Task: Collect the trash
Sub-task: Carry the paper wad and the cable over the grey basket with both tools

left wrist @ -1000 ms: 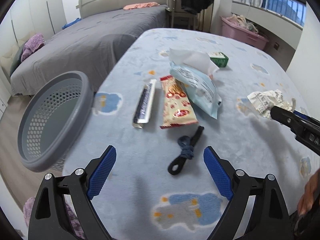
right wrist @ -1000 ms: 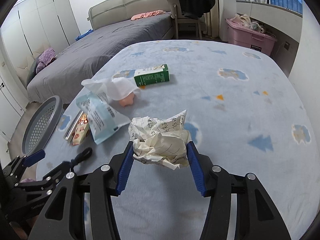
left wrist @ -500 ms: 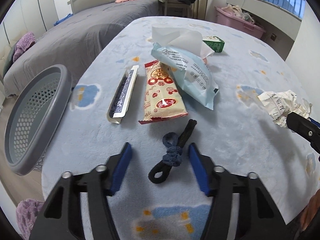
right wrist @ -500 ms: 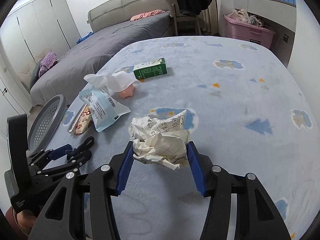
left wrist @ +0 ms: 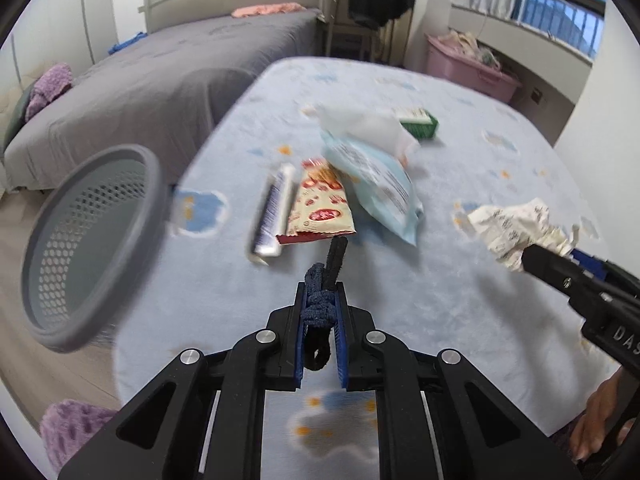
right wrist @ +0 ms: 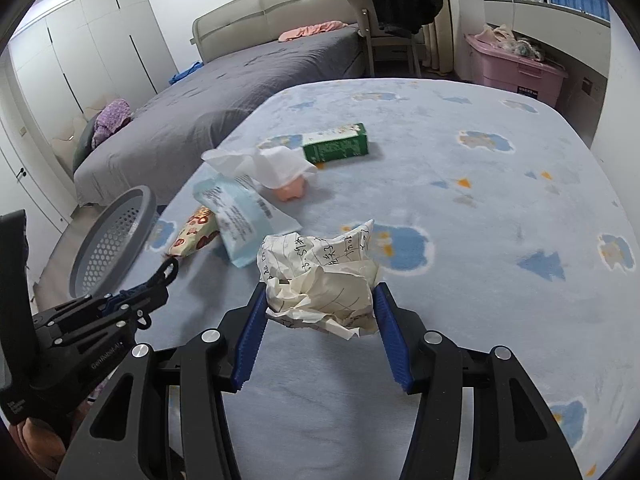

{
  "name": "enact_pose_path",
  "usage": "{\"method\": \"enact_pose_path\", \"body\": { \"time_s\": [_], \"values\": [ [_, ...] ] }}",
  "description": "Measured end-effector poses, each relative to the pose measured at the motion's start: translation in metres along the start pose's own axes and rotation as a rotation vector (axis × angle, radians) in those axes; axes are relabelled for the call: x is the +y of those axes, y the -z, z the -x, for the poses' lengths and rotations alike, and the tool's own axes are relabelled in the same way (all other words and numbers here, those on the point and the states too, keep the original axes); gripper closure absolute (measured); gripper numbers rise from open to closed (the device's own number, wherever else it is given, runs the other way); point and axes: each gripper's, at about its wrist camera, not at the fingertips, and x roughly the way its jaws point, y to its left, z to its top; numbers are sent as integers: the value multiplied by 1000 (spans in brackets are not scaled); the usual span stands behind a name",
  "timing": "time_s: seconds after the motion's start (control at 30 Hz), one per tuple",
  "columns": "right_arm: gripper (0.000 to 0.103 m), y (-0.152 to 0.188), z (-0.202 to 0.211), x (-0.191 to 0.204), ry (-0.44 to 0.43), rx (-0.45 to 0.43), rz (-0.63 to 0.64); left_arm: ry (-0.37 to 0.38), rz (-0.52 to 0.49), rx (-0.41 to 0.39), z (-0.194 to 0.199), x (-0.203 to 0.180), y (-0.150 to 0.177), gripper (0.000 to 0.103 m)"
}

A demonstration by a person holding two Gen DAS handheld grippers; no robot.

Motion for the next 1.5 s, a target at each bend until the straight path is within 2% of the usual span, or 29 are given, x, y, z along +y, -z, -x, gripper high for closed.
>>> {"method": "enact_pose_path", "body": {
  "time_s": [0.37, 0.67, 0.83, 1.17, 1.5],
  "values": [
    [51, -66, 16, 76, -88, -102, 122, -84, 42, -137, 58, 63, -47, 91],
    [51, -120, 8, 150, -158, -167, 233, -170, 94, -207, 80, 123, -76, 90],
    [51, -122, -29, 189, -206, -106, 265, -207, 138, -165, 66, 159, -72, 90],
    [51, -102, -108, 249, -262, 43, 340, -264, 224, -50, 16, 222, -51, 90],
    [51, -93, -148, 283, -279, 116, 393, -299, 281, 1, -6, 260, -35, 89]
  ]
}}
